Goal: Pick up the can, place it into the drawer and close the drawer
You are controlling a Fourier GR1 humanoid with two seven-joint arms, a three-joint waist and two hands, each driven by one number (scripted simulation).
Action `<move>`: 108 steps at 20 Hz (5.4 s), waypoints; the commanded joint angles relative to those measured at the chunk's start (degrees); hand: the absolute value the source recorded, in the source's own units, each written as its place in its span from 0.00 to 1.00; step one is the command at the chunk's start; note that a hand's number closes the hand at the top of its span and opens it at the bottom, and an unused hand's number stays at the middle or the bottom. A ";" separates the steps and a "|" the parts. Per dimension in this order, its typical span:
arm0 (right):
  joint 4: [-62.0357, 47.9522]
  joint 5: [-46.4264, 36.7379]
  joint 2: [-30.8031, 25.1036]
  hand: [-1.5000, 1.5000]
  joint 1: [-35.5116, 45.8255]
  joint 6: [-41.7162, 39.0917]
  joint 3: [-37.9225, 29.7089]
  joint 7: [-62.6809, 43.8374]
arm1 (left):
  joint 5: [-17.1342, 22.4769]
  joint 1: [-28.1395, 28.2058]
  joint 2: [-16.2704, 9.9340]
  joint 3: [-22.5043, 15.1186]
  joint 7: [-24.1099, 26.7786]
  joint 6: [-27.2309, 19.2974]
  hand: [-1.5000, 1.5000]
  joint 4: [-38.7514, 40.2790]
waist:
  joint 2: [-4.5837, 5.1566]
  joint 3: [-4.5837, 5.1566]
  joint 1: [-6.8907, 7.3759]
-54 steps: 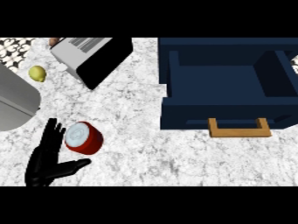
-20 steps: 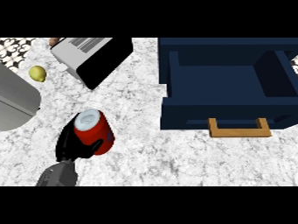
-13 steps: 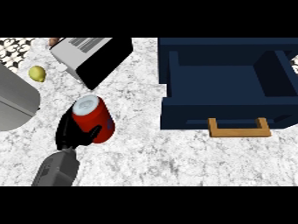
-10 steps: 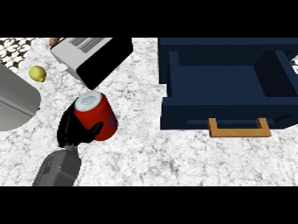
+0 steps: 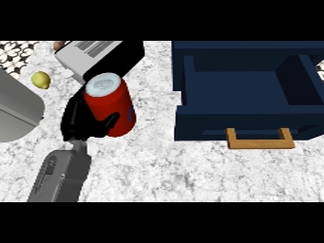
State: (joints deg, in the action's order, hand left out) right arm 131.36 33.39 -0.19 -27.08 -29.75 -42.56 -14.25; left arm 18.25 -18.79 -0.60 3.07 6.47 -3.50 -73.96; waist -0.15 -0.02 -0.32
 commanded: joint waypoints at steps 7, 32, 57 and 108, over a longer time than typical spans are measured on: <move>2.43 -1.54 0.16 0.00 0.48 5.24 3.33 -0.68 | -4.80 -5.67 0.42 -5.15 -13.50 -10.33 1.00 -12.70 | 0.00 0.00 0.14; 1.62 -0.90 0.11 0.00 1.53 3.83 3.31 -2.21 | -1.06 -43.88 0.60 -11.30 -17.23 -28.45 1.00 14.37 | 0.21 0.00 -1.11; 1.83 -2.11 -0.76 0.00 5.36 3.67 5.14 -4.50 | 22.11 -64.19 0.60 -23.39 -4.48 -34.19 1.00 44.44 | 0.98 -0.08 -3.93; 2.46 -55.27 -6.69 0.00 28.43 3.49 25.79 9.24 | 42.32 -63.91 0.60 -37.53 9.03 -42.68 0.00 47.26 | 0.97 -0.01 -0.80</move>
State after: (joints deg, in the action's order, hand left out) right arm 135.50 -13.18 -5.90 -2.26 -27.46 -21.71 -5.32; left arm 60.43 -82.21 -0.02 -34.70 15.87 -45.97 -28.02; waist 0.90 -0.04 -1.28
